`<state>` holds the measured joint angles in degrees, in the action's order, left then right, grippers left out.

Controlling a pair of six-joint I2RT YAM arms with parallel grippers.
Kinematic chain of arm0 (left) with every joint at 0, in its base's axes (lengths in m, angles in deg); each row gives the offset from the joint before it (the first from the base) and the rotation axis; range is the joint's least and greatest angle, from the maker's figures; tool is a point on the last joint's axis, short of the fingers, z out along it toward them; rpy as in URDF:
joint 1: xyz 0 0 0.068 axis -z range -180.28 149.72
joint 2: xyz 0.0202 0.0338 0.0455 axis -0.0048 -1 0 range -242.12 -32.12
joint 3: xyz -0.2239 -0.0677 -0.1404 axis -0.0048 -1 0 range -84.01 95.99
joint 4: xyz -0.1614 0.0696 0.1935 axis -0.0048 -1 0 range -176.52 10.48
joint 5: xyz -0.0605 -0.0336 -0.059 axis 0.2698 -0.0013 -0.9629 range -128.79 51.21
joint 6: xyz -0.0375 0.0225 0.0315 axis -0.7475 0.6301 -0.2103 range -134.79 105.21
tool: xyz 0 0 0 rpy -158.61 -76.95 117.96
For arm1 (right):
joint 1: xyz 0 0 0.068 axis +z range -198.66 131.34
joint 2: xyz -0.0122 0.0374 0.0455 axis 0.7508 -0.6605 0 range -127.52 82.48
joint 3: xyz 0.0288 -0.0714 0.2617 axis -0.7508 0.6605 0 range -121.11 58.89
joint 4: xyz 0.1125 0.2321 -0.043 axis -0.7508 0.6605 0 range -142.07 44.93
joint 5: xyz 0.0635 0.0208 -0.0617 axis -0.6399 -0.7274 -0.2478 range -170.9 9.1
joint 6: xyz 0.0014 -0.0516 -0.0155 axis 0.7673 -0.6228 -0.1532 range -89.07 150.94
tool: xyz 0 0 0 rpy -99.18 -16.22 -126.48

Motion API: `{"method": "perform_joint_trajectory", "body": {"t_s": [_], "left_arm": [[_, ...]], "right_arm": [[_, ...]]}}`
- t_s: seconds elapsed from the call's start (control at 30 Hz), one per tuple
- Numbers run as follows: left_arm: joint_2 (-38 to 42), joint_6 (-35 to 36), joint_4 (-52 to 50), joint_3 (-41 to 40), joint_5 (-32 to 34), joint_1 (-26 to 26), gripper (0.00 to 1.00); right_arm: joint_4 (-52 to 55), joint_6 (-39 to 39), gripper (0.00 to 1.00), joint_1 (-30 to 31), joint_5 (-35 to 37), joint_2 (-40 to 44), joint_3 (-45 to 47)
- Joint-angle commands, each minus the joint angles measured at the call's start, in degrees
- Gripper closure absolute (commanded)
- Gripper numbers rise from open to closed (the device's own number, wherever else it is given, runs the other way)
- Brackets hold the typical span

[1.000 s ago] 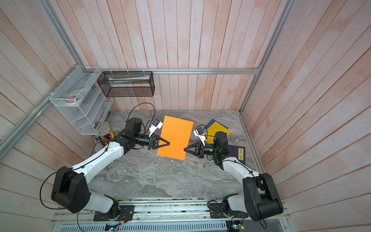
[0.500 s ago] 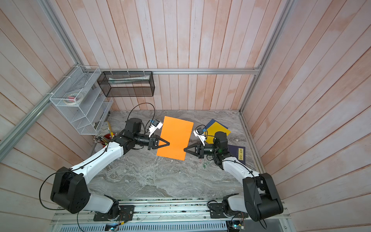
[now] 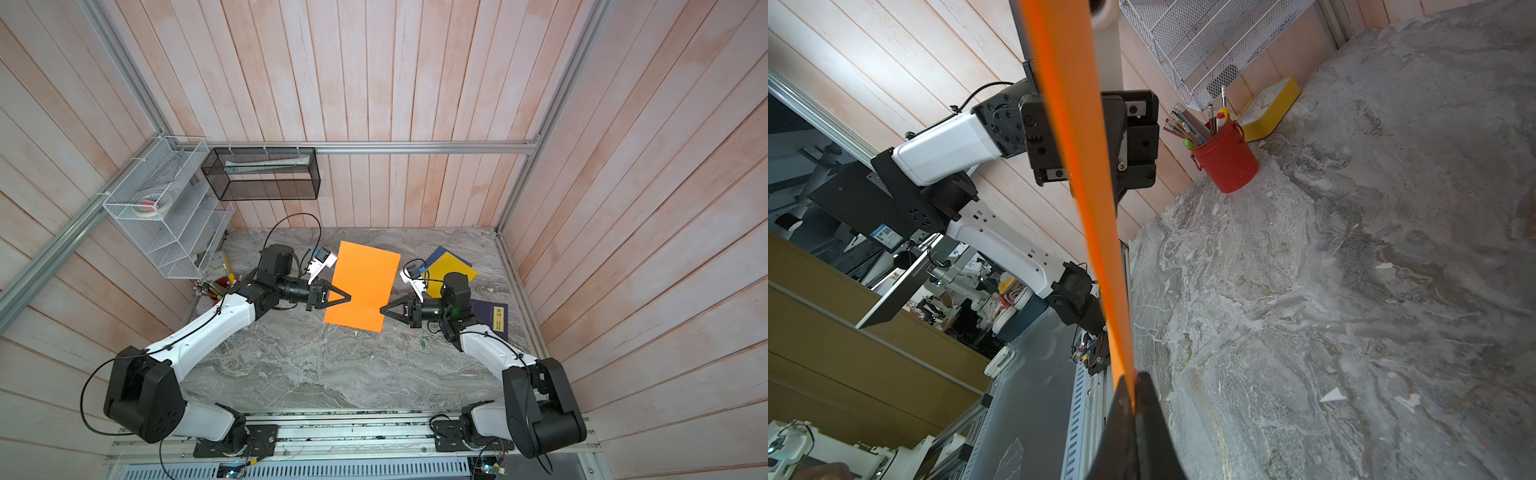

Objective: Unclip the paperclips from the documents
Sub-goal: Remove the paper clip from the document.

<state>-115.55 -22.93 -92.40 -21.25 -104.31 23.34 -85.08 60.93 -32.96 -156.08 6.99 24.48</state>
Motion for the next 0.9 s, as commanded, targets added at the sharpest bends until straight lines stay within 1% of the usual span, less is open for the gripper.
{"method": "perform_joint_trajectory", "body": {"t_s": [0.0, 0.13, 0.5, 0.87], "left_arm": [[2.31, 1.11, 0.25, -0.06, 0.75, -0.85, 1.00], [2.45, 1.20, 0.16, 0.07, 0.83, -1.03, 1.00], [2.58, 1.37, 0.08, 0.22, 0.94, -1.38, 1.00], [2.52, 1.63, -0.28, 0.43, 0.96, -1.56, 1.00]], "right_arm": [[2.20, -1.17, 0.95, -0.26, 0.12, 0.42, 0.16], [2.43, -1.26, 0.95, -0.25, 0.22, 0.51, 0.21], [3.25, -1.74, 0.91, -0.24, 0.21, 0.51, -0.35], [4.82, -2.73, 0.93, -0.33, 0.13, 0.42, -0.84]]}}
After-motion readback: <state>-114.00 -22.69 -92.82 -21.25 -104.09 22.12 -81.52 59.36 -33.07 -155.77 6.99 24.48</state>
